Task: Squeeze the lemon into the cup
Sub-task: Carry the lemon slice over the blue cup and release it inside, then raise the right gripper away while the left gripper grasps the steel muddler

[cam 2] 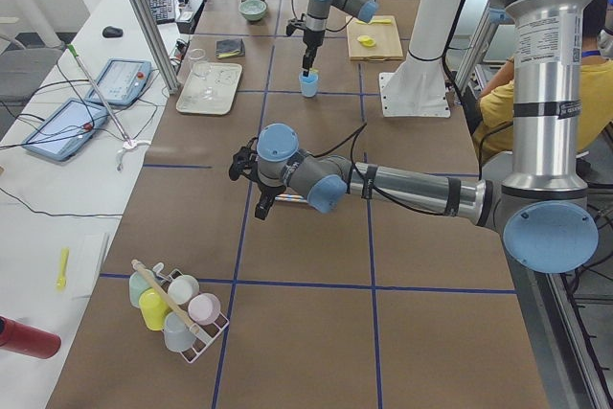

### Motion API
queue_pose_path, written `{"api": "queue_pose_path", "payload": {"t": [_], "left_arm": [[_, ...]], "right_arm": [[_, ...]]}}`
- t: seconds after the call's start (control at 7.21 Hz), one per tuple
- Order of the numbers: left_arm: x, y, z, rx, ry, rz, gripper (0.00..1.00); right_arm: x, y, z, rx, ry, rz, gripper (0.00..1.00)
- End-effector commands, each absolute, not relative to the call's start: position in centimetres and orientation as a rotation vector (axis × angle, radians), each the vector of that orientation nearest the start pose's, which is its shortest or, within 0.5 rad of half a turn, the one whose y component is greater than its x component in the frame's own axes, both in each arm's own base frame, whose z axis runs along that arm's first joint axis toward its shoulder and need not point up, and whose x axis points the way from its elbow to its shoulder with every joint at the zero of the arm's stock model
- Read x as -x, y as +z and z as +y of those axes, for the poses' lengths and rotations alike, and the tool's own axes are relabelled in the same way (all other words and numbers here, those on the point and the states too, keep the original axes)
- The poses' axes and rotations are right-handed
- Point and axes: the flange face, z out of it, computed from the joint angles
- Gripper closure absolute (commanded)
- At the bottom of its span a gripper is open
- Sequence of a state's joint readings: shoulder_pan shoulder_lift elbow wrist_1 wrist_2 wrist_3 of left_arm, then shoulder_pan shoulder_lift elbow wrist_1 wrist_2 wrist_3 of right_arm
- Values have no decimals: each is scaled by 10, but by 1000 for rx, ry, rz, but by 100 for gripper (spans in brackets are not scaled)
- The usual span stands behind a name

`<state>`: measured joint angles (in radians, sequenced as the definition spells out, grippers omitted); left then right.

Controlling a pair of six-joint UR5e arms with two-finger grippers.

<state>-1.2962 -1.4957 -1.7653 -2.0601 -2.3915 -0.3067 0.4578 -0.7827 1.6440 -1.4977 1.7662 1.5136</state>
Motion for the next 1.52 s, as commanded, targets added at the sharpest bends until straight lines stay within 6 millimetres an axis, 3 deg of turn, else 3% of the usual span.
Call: {"api": "queue_pose_path", "payload": {"t": [0.0,0.55,0.69,0.83,0.97,1.11,1.25,1.39], "left_arm": [[-71,538,-477,-322,220,925,0],[-72,544,-478,-311,215,922,0],[-85,546,-479,-290,221,925,0],[-126,530,-492,-225,173,952,0],[-184,507,-499,-194,144,937,0],[-260,500,-485,-226,183,839,0],[-295,508,-473,-220,162,792,0],[-300,514,-470,-176,100,794,0]], "right_arm": [[579,151,-414,-60,280,-943,38],[574,151,-412,-58,268,-951,14],[556,148,-415,-37,263,-977,6],[516,168,-420,7,262,-994,6],[464,188,-419,19,254,-1015,0],[406,219,-415,10,233,-1017,0],[369,245,-416,-15,189,-1001,0],[356,259,-421,-5,167,-990,0]]}}
